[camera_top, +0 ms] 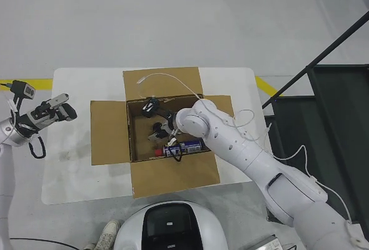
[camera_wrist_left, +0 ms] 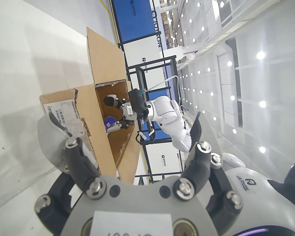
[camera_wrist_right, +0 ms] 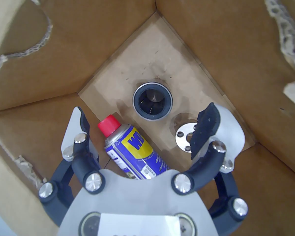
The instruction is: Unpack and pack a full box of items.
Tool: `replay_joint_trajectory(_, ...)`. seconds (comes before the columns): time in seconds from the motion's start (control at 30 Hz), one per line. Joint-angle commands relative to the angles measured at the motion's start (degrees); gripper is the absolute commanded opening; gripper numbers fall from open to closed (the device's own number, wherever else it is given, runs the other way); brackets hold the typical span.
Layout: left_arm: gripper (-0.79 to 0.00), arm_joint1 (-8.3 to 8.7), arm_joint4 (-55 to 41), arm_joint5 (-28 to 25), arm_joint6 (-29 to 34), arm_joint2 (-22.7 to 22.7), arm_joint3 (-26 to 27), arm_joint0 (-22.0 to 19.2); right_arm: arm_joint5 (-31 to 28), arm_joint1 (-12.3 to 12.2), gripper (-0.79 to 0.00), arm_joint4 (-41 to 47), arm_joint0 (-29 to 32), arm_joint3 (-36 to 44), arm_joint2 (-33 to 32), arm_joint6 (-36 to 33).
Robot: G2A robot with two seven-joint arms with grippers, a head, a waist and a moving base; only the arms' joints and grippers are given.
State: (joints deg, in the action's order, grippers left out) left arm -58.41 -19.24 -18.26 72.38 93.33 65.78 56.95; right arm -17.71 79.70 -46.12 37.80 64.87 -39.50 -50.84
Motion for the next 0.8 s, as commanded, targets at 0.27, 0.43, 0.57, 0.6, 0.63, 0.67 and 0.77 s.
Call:
replay_joint_trajectory(0.27, 0.0, -1.14, 6.1, -2.3, -3.1, -9.5, -8.2, -5.5, -10.1, -5.9, 0.0, 0.5, 10.4, 13.6, -12.7, -4.5)
replay_joint_trajectory(0.43, 0.0, -1.94, 6.5, -3.3, -3.8, -13.4, -12.0, -7.7, -11.2, -7.9, 0.0, -0.1, 15.1, 19.7, -17.6, -6.5)
replay_joint_trajectory(0.57, 0.0, -2.66, 5.2, -3.9, -2.8, -16.2, -13.6, -9.3, -11.6, -8.7, 0.0, -0.4, 17.2, 22.5, -19.4, -7.6)
replay_joint_trajectory(0.6, 0.0, -2.84, 5.2, -4.1, -2.6, -17.0, -13.7, -9.7, -11.6, -8.9, 0.0, -0.3, 17.5, 22.9, -19.7, -7.7)
replay_joint_trajectory(0.63, 0.0, -3.02, 5.0, -4.1, -2.2, -17.7, -13.9, -10.0, -11.8, -9.0, 0.0, -0.2, 17.8, 23.3, -19.9, -7.8)
replay_joint_trajectory(0.67, 0.0, -3.19, 5.0, -4.2, -2.0, -18.4, -14.0, -10.4, -11.8, -9.1, 0.0, -0.1, 18.0, 23.6, -20.1, -7.9)
replay_joint_trajectory(0.77, 0.0, -3.7, 5.0, -4.4, -1.6, -20.4, -14.4, -11.3, -11.5, -9.4, 0.0, -0.1, 18.6, 24.4, -20.7, -8.1)
